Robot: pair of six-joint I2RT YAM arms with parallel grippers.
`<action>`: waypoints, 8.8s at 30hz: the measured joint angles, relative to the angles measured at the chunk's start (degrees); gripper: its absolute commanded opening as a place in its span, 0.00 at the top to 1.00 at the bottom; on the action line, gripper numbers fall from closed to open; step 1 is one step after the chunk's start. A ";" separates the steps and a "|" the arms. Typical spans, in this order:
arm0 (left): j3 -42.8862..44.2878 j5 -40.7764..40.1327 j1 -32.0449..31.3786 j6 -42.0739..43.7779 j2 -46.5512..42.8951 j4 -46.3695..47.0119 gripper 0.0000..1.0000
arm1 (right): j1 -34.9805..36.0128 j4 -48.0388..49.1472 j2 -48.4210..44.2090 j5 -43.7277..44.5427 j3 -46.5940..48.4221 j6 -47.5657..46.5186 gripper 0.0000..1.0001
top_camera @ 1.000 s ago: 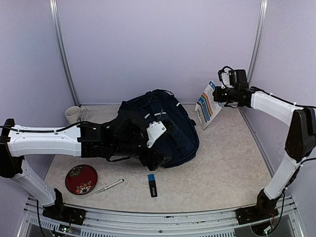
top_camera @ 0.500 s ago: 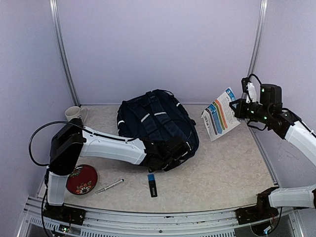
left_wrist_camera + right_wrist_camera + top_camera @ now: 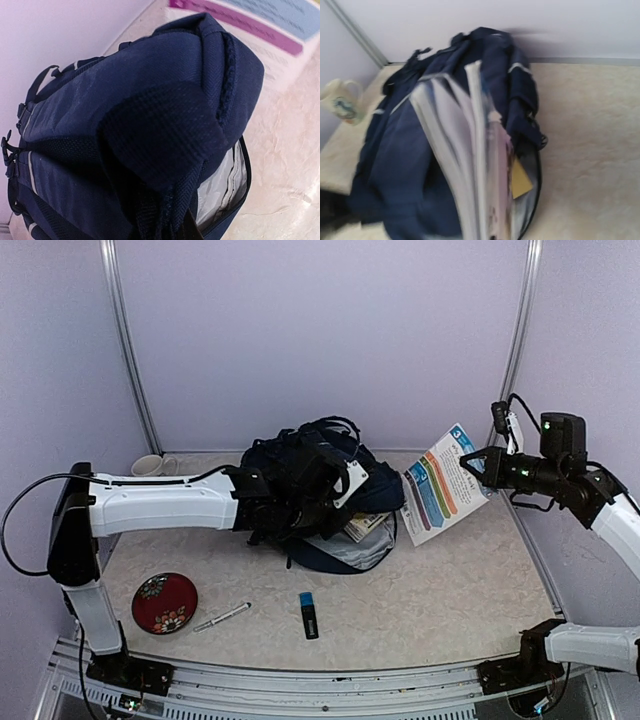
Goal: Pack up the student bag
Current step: Open the largest pocket of the student bag, then place the book in the largest pocket of the bag, then adjust the book in the largest pocket of the bag, then pick up the student bag from the center of the board, then pass from the left arm to the right, then pass from the right arm to the left
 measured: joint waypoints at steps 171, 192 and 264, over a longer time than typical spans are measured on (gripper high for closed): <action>6.91 23.76 9.60 -20.00 -15.74 10.27 1.00 | 5.84 -18.73 36.00 0.90 57.35 -6.01 0.00; 6.40 20.81 11.76 -27.34 -14.03 15.32 1.00 | 6.38 -24.90 7.52 -2.10 28.83 -12.44 0.00; -18.38 39.17 14.14 -2.82 8.35 56.26 1.00 | 12.39 -3.82 14.75 -3.23 14.99 0.20 0.83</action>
